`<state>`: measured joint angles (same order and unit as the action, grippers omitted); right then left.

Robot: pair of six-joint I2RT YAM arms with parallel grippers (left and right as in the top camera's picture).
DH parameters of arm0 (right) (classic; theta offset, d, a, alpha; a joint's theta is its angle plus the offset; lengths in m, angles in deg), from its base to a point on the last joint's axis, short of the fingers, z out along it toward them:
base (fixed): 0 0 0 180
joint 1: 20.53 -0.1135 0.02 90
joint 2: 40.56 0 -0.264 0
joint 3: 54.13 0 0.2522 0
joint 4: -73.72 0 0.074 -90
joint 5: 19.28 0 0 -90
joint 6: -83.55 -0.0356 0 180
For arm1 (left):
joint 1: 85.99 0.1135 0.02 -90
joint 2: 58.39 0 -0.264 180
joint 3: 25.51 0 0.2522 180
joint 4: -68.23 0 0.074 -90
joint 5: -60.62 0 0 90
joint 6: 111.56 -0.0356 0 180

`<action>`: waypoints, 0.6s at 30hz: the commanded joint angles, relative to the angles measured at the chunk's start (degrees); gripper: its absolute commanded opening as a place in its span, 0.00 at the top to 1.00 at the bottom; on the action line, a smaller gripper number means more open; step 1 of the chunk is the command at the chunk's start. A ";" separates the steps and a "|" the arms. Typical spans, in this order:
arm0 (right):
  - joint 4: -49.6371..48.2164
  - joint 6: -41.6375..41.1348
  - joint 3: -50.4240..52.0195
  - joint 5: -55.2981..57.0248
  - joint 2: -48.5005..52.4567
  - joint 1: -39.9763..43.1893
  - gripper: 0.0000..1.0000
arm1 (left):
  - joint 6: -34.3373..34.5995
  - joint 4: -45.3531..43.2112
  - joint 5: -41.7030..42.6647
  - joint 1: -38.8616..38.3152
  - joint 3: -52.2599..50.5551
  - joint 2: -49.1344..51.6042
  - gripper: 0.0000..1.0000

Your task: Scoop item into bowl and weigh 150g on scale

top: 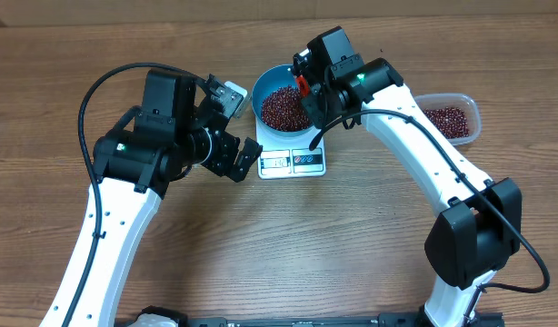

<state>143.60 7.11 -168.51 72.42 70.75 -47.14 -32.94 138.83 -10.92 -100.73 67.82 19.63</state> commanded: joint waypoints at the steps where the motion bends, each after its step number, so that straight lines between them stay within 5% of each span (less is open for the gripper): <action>1: -0.37 0.22 -2.05 -0.26 -0.07 0.20 0.96 | -0.85 -0.09 0.42 0.09 0.83 0.35 0.00; 18: -1.99 4.98 -2.05 9.22 -0.07 -2.64 0.96 | -0.87 -0.09 0.42 0.09 0.83 0.35 0.00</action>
<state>141.96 11.61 -168.51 78.01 70.75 -49.30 -32.94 138.83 -10.92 -100.73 67.82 19.63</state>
